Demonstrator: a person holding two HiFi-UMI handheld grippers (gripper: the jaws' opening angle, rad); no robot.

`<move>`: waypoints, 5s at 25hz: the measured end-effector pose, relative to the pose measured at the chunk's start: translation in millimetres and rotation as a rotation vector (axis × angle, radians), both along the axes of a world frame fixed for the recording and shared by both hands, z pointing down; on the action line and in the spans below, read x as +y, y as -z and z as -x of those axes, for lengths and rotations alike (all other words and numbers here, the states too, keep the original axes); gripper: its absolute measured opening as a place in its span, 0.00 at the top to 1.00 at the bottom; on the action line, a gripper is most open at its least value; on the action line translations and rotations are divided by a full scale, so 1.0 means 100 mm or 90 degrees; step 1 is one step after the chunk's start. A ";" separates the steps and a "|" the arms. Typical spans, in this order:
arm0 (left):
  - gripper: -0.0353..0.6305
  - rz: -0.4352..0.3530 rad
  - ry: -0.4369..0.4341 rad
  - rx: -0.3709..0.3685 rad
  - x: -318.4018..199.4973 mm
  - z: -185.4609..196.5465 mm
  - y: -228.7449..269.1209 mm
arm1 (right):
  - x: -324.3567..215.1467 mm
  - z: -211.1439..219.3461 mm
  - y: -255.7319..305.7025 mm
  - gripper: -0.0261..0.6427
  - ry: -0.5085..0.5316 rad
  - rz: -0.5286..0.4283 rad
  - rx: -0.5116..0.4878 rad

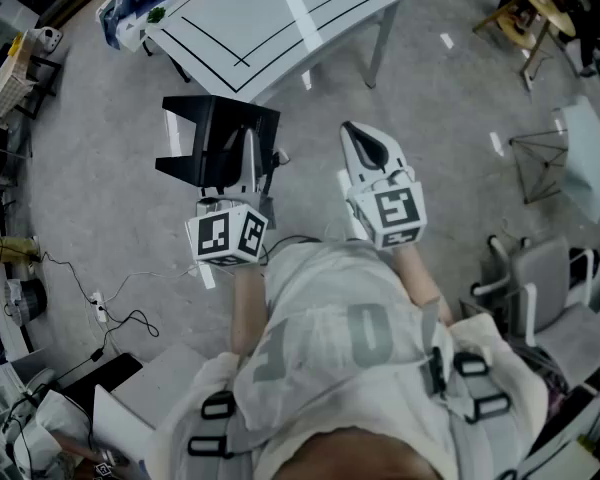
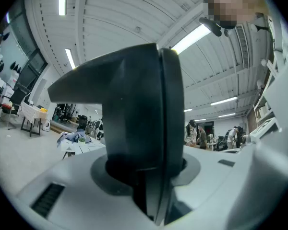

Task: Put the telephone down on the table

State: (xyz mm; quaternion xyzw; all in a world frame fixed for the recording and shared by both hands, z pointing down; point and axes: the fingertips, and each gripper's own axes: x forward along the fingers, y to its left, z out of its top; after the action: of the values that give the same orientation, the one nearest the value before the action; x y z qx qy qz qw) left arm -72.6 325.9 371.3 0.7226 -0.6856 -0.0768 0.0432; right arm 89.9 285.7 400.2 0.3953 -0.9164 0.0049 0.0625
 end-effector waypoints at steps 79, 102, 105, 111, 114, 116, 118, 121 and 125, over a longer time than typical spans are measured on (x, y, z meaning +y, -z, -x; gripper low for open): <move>0.71 0.096 -0.155 0.209 -5.03 0.85 -0.19 | -4.77 1.02 -0.20 0.95 -0.021 0.115 -0.025; 0.71 0.365 -0.238 0.333 -5.77 0.72 -1.55 | -4.92 0.75 -0.40 0.95 -0.078 0.162 -0.031; 0.71 0.374 -0.242 0.351 -5.79 0.73 -1.61 | -4.94 0.75 -0.44 0.95 -0.081 0.166 -0.027; 0.71 0.380 -0.244 0.382 -5.83 0.75 -1.65 | -4.93 0.75 -0.49 0.95 -0.092 0.168 -0.015; 0.71 0.384 -0.241 0.388 -5.83 0.76 -1.68 | -4.93 0.74 -0.50 0.95 -0.102 0.175 -0.018; 0.71 0.386 -0.241 0.393 -5.83 0.77 -1.69 | -4.93 0.72 -0.49 0.95 -0.109 0.185 -0.030; 0.71 0.388 -0.240 0.401 -5.82 0.78 -1.70 | -4.92 0.71 -0.45 0.95 -0.114 0.185 -0.040; 0.71 0.392 -0.237 0.418 -5.82 0.79 -1.72 | -4.92 0.66 -0.39 0.95 -0.128 0.172 -0.042; 0.71 0.397 -0.230 0.445 -5.82 0.81 -1.76 | -4.89 0.62 -0.36 0.95 -0.140 0.168 -0.057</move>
State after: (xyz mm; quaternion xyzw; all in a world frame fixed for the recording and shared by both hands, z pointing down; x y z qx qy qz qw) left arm -153.9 -255.9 546.9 0.7135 -0.4840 -0.0969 0.4972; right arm 28.3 -203.3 435.8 0.4810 -0.8609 0.1494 0.0722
